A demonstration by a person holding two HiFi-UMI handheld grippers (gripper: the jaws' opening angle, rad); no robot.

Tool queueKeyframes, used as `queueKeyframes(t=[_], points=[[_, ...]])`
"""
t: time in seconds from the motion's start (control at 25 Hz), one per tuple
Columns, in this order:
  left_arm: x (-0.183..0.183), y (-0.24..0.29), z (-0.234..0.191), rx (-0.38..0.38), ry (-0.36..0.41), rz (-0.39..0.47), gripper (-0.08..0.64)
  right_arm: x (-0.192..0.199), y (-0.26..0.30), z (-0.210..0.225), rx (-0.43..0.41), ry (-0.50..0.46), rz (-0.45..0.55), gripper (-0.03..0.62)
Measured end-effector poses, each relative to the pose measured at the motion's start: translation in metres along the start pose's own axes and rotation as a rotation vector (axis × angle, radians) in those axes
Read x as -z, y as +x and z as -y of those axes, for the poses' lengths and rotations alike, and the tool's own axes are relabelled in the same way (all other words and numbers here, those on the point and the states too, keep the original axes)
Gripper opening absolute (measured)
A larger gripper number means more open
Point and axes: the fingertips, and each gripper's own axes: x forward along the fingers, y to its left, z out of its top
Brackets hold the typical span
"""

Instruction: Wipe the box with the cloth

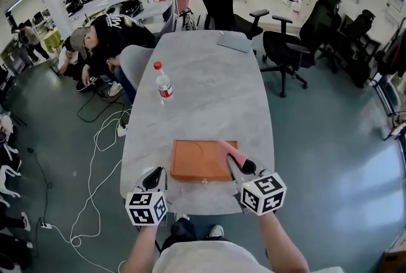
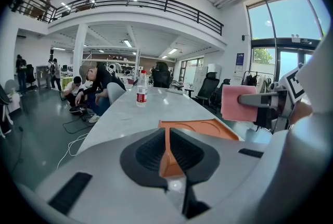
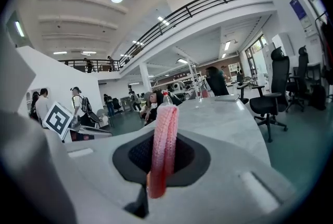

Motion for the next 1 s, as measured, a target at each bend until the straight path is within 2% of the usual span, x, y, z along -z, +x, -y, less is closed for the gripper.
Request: queueKeyframes(t=[0.56,0.88,1.0], points=[[-0.011,0.045,-0.056,0.064,0.008,-0.034,0.029,0.007,0.108,-0.047,-0.137,0.118,-0.095,0.015],[-0.016,0.068,-0.085,0.111,0.005,-0.053,0.029,0.022,0.155,-0.077,-0.238,0.253,-0.194,0.015],[-0.018,0.077,-0.091,0.127,0.000,-0.056,0.029,0.026,0.166,-0.080,-0.261,0.376,-0.238,0.015]])
